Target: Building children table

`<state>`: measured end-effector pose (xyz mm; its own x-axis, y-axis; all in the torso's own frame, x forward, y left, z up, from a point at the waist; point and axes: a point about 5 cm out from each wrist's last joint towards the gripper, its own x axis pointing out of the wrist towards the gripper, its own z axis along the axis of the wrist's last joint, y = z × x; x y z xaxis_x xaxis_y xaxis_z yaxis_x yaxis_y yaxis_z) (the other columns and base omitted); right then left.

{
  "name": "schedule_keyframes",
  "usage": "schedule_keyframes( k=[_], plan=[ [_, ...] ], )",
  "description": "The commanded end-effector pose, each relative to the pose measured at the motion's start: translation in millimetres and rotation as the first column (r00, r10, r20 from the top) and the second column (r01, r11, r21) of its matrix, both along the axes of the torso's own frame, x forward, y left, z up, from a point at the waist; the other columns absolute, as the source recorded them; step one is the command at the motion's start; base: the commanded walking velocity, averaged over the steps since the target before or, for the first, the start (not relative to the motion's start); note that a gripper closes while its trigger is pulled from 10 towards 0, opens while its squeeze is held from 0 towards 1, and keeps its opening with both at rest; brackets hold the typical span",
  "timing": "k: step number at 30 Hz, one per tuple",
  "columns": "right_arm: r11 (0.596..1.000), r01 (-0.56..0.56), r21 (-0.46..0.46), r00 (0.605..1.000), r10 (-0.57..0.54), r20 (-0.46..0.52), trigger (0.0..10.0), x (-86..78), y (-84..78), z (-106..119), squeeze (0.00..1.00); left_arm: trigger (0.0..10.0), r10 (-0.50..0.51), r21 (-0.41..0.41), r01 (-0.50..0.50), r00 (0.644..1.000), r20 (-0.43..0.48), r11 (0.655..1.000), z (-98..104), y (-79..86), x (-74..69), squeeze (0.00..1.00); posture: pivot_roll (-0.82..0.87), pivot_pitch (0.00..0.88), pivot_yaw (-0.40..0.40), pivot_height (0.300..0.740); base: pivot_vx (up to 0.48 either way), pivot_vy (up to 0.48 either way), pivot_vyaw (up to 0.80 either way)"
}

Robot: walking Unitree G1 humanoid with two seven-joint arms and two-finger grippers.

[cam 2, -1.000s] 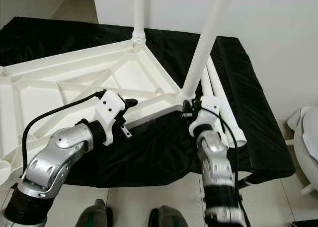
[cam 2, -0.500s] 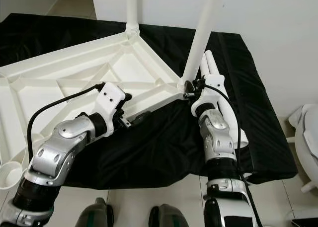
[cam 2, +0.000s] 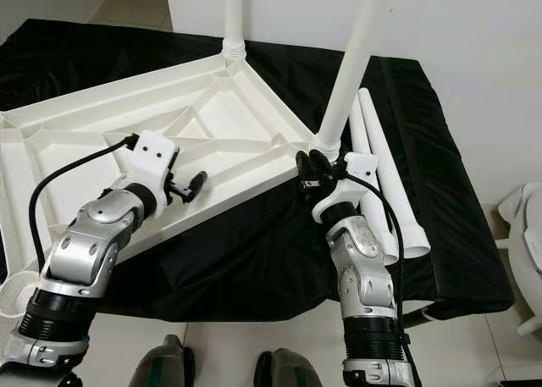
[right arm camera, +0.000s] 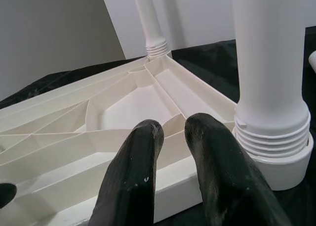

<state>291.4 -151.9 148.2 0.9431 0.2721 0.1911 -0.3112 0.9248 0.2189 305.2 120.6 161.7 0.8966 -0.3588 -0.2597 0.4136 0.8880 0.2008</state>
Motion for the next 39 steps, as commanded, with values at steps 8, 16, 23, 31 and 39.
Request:
schedule_keyframes(
  k=[8,16,23,31,39],
  plan=[
    [1.000,0.008,-0.010,1.000,-0.008,0.012,10.0,2.7,-5.0,5.8,0.00,10.0,-0.147,-0.061,0.153,0.985,0.093,0.986,19.3,-17.0,-2.4,0.00,0.02,0.069,-0.045,0.740,0.000,0.000,0.00],
    [1.000,-0.021,-0.015,1.000,0.021,0.009,10.0,2.7,0.7,6.8,0.00,10.0,-0.242,-0.074,0.250,0.965,0.102,0.966,23.7,-24.8,-5.4,0.00,0.03,0.056,-0.053,0.740,0.000,0.000,0.00],
    [0.999,-0.049,-0.018,0.999,0.049,0.011,10.0,1.3,5.4,8.3,0.00,10.0,-0.241,-0.002,0.241,0.970,-0.017,0.971,0.3,-21.9,0.7,0.00,0.02,0.049,-0.046,0.740,0.000,0.000,0.00],
    [0.998,-0.061,-0.023,0.998,0.061,0.002,10.0,-3.5,5.4,7.0,0.00,10.0,-0.156,0.026,0.158,0.985,-0.078,0.987,-12.4,-13.0,8.5,0.00,0.00,0.051,-0.040,0.740,0.000,0.000,0.00],
    [0.997,-0.067,-0.031,0.998,0.067,-0.012,10.0,-9.1,5.6,4.4,0.00,10.0,-0.101,0.014,0.104,0.986,-0.130,0.995,-18.9,-5.5,11.5,0.00,-0.01,0.060,-0.034,0.740,0.000,0.000,0.00]
  ],
)
